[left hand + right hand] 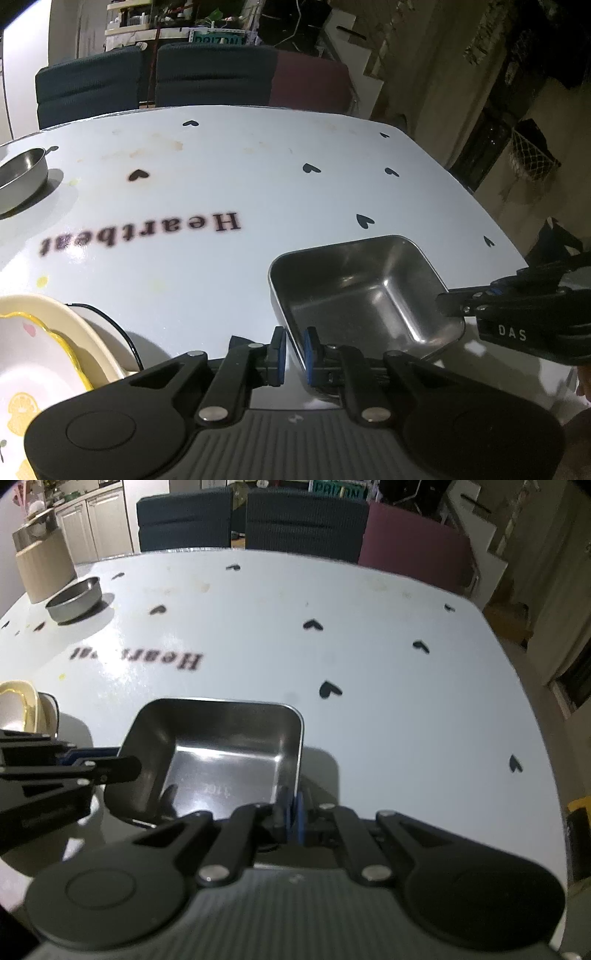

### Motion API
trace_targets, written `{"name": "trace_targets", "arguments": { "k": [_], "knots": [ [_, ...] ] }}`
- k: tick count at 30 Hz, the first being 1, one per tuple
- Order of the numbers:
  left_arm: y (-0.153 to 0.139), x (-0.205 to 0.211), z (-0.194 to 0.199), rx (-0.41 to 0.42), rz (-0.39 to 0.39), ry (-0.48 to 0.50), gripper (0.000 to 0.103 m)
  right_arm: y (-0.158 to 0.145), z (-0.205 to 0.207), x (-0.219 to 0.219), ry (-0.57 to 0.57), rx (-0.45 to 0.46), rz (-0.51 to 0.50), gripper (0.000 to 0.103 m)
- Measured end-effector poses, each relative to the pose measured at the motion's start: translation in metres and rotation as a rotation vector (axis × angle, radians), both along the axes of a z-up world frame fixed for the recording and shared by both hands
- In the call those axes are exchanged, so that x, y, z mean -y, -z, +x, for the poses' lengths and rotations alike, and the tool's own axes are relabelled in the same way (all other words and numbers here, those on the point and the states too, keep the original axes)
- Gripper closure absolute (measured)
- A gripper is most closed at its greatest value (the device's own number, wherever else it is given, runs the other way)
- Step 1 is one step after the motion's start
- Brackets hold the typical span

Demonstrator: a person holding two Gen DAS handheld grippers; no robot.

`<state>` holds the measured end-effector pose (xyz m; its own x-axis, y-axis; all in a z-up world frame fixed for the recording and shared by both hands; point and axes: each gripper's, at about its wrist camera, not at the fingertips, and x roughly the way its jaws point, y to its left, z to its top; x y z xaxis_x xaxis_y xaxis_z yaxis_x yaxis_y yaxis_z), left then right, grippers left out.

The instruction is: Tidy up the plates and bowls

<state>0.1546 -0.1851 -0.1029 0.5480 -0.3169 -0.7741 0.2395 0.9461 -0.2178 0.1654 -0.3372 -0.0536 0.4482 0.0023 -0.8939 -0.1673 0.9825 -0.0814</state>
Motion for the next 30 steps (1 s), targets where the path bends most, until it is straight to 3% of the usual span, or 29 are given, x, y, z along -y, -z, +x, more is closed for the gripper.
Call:
{"name": "trace_targets", "arguments": {
  "k": [8, 30],
  "knots": [
    [0.002, -0.004, 0.009, -0.008, -0.041, -0.016, 0.090, 0.011, 0.010, 0.013, 0.018, -0.043, 0.054, 0.096],
    [0.006, 0.003, 0.033, -0.029, -0.090, -0.030, 0.088, 0.025, 0.035, 0.054, 0.145, -0.031, 0.225, 0.087]
  ]
}}
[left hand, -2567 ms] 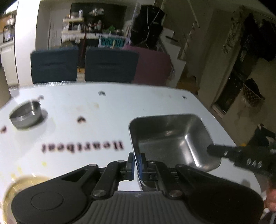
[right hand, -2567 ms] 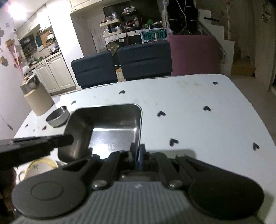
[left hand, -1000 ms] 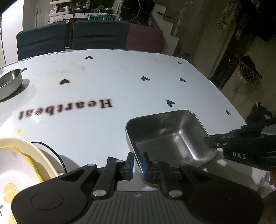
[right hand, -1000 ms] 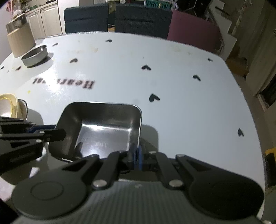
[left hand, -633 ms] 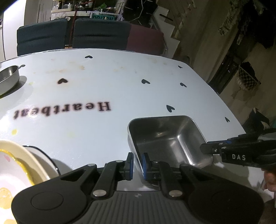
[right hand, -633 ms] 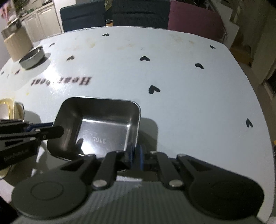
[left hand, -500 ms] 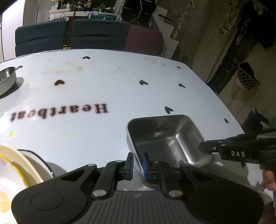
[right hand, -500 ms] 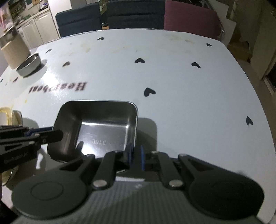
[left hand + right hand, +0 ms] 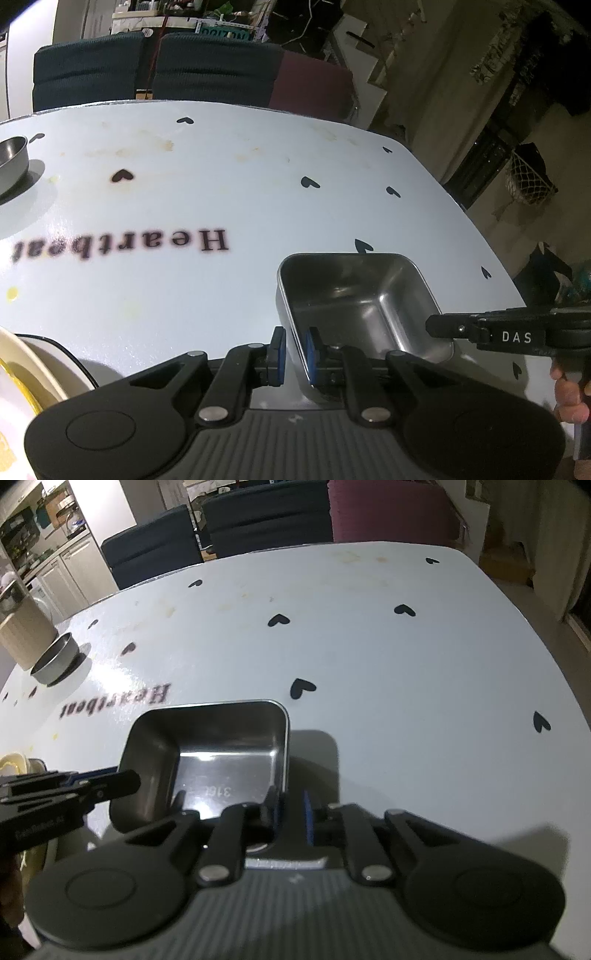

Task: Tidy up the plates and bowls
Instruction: 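Lower the rectangular steel tray and open both grippers, then reach both grippers to the round steel bowl and close on its rim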

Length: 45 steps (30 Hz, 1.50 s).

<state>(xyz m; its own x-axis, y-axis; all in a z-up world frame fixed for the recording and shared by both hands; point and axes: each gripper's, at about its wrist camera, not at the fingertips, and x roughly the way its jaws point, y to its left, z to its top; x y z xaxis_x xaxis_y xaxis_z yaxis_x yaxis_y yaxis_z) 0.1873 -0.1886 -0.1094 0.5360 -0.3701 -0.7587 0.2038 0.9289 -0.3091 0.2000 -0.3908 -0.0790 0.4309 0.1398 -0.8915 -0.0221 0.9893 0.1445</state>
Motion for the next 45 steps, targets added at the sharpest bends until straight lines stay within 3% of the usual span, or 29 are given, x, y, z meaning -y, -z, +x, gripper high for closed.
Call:
{"name": "trace_targets", "arguments": {
  "k": [3, 5, 7, 9, 14, 19, 21, 23, 24, 33, 45],
  "knots": [
    [-0.002, 0.002, 0.000, -0.005, 0.017, 0.006, 0.089, 0.000, -0.002, 0.001, 0.005, 0.003, 0.009, 0.086],
    [-0.006, 0.003, 0.000, -0.007, 0.021, 0.010, 0.079, 0.001, -0.003, 0.000, 0.003, 0.004, 0.007, 0.086],
    [-0.011, 0.003, 0.000, -0.002, 0.007, 0.013, 0.057, 0.000, -0.004, -0.001, -0.008, 0.002, 0.005, 0.086],
    [-0.017, 0.004, -0.002, 0.011, 0.013, 0.014, 0.048, -0.003, -0.005, -0.002, -0.024, 0.013, 0.014, 0.084],
    [-0.029, 0.004, -0.009, 0.032, 0.027, 0.020, 0.028, -0.016, -0.013, 0.004, 0.009, 0.074, -0.003, 0.050],
    [-0.040, -0.005, -0.015, 0.051, 0.042, 0.002, 0.005, -0.029, -0.021, 0.013, 0.074, 0.108, -0.010, 0.025],
    [-0.046, -0.012, -0.017, 0.062, 0.044, -0.006, 0.002, -0.034, -0.024, 0.015, 0.087, 0.128, -0.001, 0.017],
    [-0.053, -0.020, -0.018, 0.073, 0.043, -0.018, 0.000, -0.040, -0.028, 0.017, 0.097, 0.144, 0.008, 0.003],
    [-0.057, -0.025, -0.017, 0.082, 0.050, -0.026, 0.000, -0.043, -0.029, 0.016, 0.099, 0.155, 0.010, 0.001],
    [-0.081, -0.114, -0.002, 0.124, 0.067, -0.213, 0.000, -0.069, -0.008, -0.023, 0.085, 0.262, 0.053, 0.000],
    [-0.083, -0.264, 0.039, 0.114, 0.083, -0.498, 0.001, -0.083, 0.079, -0.160, -0.121, 0.316, 0.129, 0.000]
  ]
}}
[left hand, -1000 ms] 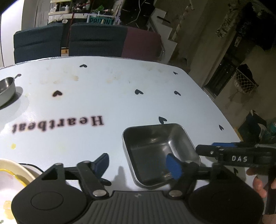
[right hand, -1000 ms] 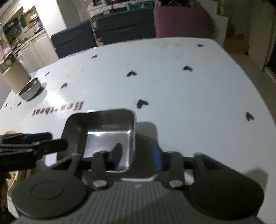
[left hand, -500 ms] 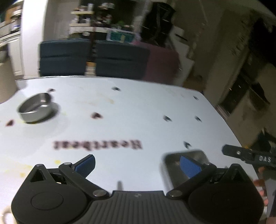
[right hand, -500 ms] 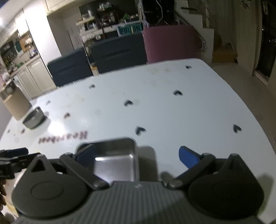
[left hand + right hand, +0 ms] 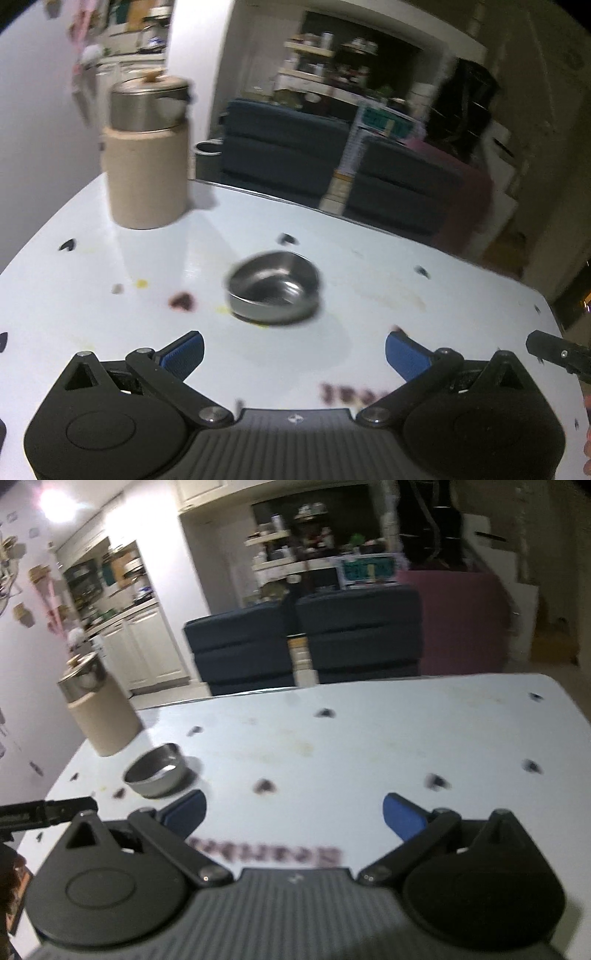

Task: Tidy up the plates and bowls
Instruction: 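Reach both grippers to the round steel bowl and close on its rim, then lift the round steel bowl with both grippers and carry it over the rectangular tray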

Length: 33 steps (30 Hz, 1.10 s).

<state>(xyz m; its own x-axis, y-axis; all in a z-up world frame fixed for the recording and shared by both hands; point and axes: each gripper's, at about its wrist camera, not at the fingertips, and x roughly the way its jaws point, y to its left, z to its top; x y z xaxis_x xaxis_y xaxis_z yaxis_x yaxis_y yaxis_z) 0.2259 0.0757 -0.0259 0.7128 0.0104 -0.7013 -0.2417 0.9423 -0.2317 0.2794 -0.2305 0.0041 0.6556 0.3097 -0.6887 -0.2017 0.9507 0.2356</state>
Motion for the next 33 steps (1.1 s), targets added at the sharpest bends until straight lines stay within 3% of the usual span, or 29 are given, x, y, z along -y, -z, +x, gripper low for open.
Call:
{"name": "trace_targets", "arguments": {
  "k": [4, 8, 13, 16, 18, 21, 23, 24, 29, 33],
  "knots": [
    [0.011, -0.043, 0.019, 0.011, -0.071, -0.076, 0.005, -0.001, 0.033, -0.049, -0.082, -0.001, 0.027, 0.009],
    [0.031, -0.073, 0.039, 0.009, -0.182, -0.132, 0.019, 0.010, 0.066, -0.093, -0.147, -0.053, 0.041, 0.026],
    [0.061, -0.092, 0.055, -0.013, -0.283, -0.174, 0.047, 0.038, 0.106, -0.139, -0.158, -0.145, 0.082, 0.037],
    [0.075, -0.095, 0.062, -0.027, -0.339, -0.169, 0.056, 0.058, 0.118, -0.156, -0.159, -0.193, 0.091, 0.044],
    [0.081, -0.095, 0.068, -0.034, -0.343, -0.161, 0.063, 0.071, 0.126, -0.168, -0.159, -0.213, 0.077, 0.048],
    [0.086, -0.093, 0.074, -0.041, -0.349, -0.152, 0.087, 0.083, 0.134, -0.179, -0.160, -0.231, 0.090, 0.063],
    [0.087, -0.094, 0.077, -0.040, -0.360, -0.153, 0.091, 0.086, 0.133, -0.183, -0.167, -0.231, 0.085, 0.088],
    [0.086, -0.093, 0.077, -0.040, -0.351, -0.151, 0.092, 0.086, 0.133, -0.185, -0.169, -0.221, 0.071, 0.091],
    [0.075, -0.083, 0.070, -0.021, -0.320, -0.129, 0.094, 0.076, 0.120, -0.179, -0.188, -0.193, 0.051, 0.092],
    [0.042, -0.054, 0.055, 0.021, -0.245, -0.068, 0.094, 0.056, 0.105, -0.165, -0.189, -0.154, 0.048, 0.092]
  ]
}}
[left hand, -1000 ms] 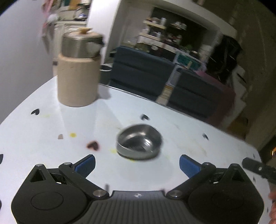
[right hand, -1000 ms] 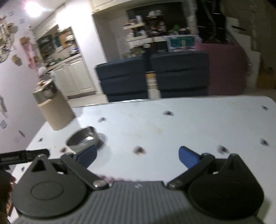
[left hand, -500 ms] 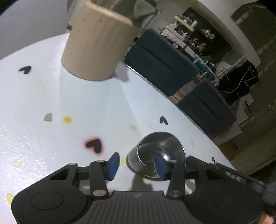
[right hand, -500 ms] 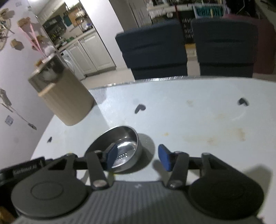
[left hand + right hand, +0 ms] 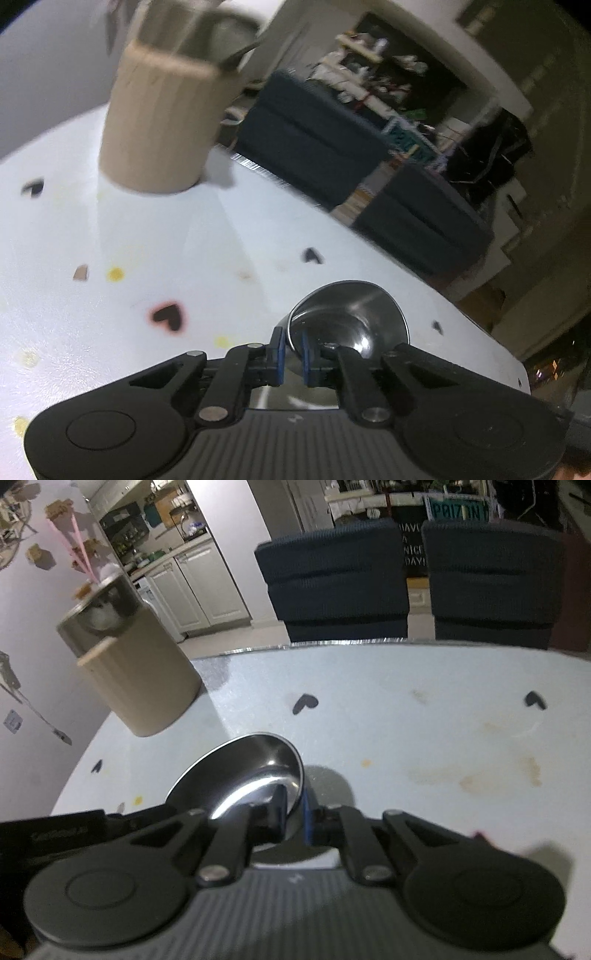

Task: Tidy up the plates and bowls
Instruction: 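Lift the round steel bowl with both grippers and carry it over the rectangular tray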

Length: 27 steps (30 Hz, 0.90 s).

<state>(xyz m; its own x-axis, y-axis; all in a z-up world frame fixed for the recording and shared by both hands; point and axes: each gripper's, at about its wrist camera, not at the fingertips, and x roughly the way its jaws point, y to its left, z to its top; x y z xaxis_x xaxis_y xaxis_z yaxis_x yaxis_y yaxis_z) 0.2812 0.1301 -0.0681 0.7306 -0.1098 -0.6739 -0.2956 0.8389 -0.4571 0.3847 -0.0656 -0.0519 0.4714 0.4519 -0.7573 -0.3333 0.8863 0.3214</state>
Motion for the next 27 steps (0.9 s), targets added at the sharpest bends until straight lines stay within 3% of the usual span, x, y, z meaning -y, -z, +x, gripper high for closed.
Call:
{"name": "trace_targets", "arguments": {
  "k": [3, 8, 13, 20, 27],
  "knots": [
    [-0.023, 0.027, -0.017, 0.030, 0.032, 0.044, 0.094, -0.023, -0.020, 0.020, 0.008, 0.033, -0.001, 0.092],
    [-0.052, 0.077, -0.051, 0.083, 0.005, 0.126, 0.094, -0.062, -0.061, 0.077, 0.050, 0.069, -0.005, 0.092],
    [-0.063, 0.130, -0.083, 0.111, -0.005, 0.214, 0.094, -0.086, -0.107, 0.137, 0.092, 0.104, -0.025, 0.092],
    [-0.059, 0.196, -0.110, 0.115, -0.027, 0.330, 0.094, -0.091, -0.168, 0.211, 0.173, 0.126, -0.049, 0.092],
    [-0.029, 0.251, -0.118, 0.066, -0.060, 0.432, 0.094, -0.074, -0.203, 0.272, 0.272, 0.099, -0.081, 0.092]
  ]
}}
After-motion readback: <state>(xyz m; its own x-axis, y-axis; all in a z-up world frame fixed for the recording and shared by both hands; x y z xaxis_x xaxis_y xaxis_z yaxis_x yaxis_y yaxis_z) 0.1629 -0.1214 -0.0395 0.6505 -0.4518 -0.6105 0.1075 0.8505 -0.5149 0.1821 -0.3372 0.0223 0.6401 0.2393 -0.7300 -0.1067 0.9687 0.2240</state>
